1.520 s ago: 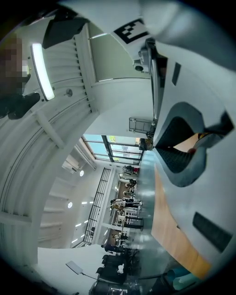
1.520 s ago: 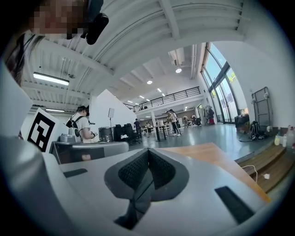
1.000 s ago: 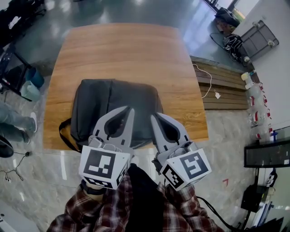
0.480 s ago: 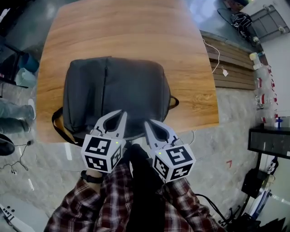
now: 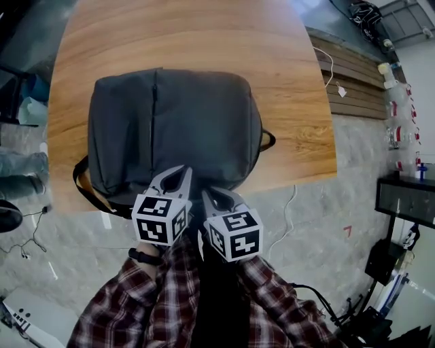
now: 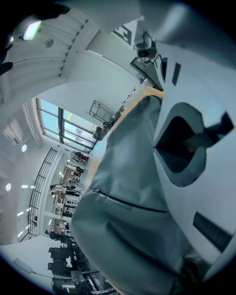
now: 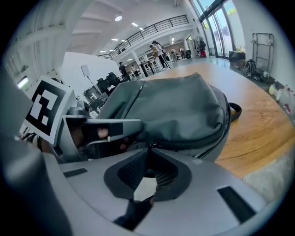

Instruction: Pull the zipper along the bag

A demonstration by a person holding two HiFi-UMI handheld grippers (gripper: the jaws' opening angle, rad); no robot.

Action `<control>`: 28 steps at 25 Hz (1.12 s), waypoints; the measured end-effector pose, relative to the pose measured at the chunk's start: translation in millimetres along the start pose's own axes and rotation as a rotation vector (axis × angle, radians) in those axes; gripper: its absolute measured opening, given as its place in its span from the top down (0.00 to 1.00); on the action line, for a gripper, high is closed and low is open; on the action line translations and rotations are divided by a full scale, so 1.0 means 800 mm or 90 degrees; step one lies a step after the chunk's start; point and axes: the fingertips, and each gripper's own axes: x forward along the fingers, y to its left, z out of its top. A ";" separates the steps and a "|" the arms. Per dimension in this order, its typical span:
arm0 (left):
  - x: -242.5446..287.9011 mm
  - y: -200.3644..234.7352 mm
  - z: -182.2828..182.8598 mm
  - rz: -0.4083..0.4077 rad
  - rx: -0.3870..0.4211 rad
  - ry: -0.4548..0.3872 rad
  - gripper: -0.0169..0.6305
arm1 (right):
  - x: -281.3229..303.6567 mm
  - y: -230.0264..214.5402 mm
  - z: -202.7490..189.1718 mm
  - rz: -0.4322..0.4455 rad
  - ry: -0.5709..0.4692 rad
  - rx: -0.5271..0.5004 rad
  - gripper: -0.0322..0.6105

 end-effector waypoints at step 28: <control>0.030 -0.013 0.011 -0.127 -0.219 -0.006 0.96 | 0.022 -0.040 0.009 -0.128 0.072 -0.051 0.81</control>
